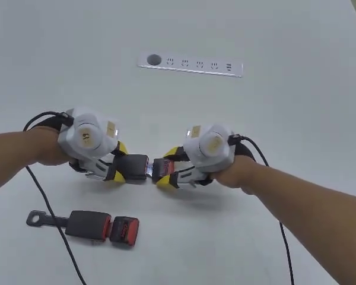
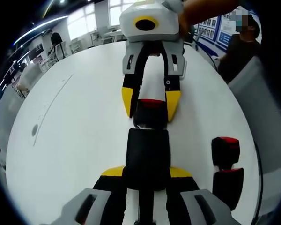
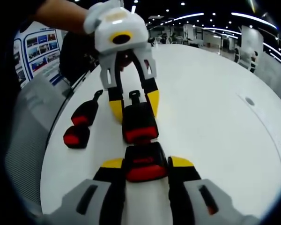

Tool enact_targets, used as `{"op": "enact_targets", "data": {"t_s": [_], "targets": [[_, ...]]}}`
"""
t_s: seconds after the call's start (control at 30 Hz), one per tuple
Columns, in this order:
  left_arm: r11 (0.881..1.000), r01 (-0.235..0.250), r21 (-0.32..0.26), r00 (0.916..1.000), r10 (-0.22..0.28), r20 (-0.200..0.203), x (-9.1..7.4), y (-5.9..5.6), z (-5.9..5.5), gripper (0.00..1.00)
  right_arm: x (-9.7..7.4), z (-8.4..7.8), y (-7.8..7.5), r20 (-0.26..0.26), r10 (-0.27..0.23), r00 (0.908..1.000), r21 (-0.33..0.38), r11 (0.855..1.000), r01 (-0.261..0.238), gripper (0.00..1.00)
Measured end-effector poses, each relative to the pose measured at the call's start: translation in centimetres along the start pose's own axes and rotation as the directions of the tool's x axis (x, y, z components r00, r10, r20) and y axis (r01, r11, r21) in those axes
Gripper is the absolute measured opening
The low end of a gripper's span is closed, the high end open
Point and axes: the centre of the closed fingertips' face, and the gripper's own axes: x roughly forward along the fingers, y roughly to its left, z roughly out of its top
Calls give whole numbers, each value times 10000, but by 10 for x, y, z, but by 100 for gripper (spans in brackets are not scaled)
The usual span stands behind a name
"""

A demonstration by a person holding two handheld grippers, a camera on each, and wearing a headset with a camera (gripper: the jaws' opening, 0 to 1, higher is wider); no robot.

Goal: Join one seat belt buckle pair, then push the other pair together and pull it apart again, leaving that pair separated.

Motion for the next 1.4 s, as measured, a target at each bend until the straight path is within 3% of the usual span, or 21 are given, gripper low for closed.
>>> {"op": "enact_targets", "data": {"t_s": [0.17, 0.3, 0.5, 1.07, 1.4], "targets": [[10000, -26, -85, 9999, 27, 165, 0, 0, 0, 33, -7, -9, -2, 162, -70, 9998, 266, 9996, 65, 35], [10000, -34, -67, 9998, 35, 181, 0, -1, 0, 33, -9, -10, -2, 85, -73, 9999, 132, 9999, 71, 35], [10000, -24, -60, 9997, 25, 229, -1, -1, 1, 33, -25, -23, -2, 96, -144, 9999, 8, 9999, 144, 36], [9986, -235, -472, 9971, 268, 708, -1, 0, 2, 34, -51, -51, -6, 16, -191, 9998, 181, 9997, 191, 36], [9994, -132, -319, 9982, 150, 589, -1, 0, 2, 34, -69, -68, -4, -9, -246, 9997, 239, 9994, 246, 36]]}}
